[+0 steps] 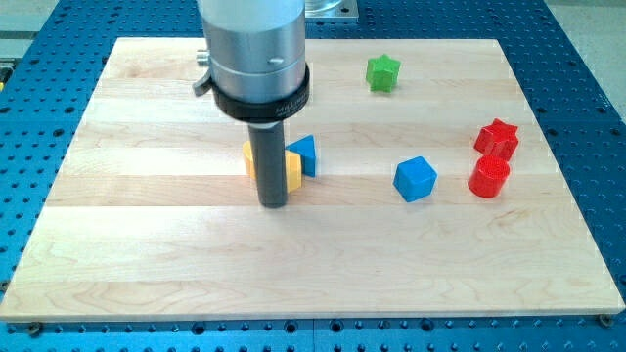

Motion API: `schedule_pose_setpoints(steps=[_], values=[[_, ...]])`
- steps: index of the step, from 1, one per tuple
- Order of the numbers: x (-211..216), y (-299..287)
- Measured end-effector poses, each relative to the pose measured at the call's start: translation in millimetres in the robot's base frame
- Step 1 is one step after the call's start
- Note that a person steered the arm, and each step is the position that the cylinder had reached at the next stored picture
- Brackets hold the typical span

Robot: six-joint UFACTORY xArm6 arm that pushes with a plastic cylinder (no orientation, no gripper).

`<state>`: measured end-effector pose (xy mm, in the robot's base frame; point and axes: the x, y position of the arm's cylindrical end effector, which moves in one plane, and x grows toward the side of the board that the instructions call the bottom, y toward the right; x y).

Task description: Slide the triangle to the top left side of the board

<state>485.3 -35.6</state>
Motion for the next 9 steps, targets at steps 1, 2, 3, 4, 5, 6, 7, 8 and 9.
schedule_pose_setpoints(steps=[1, 2, 3, 4, 5, 6, 7, 8, 9], values=[[-2, 25], [-39, 28], [-40, 60], [-61, 76], [-101, 36], [-105, 40], [-111, 63], [-143, 41], [-167, -16]])
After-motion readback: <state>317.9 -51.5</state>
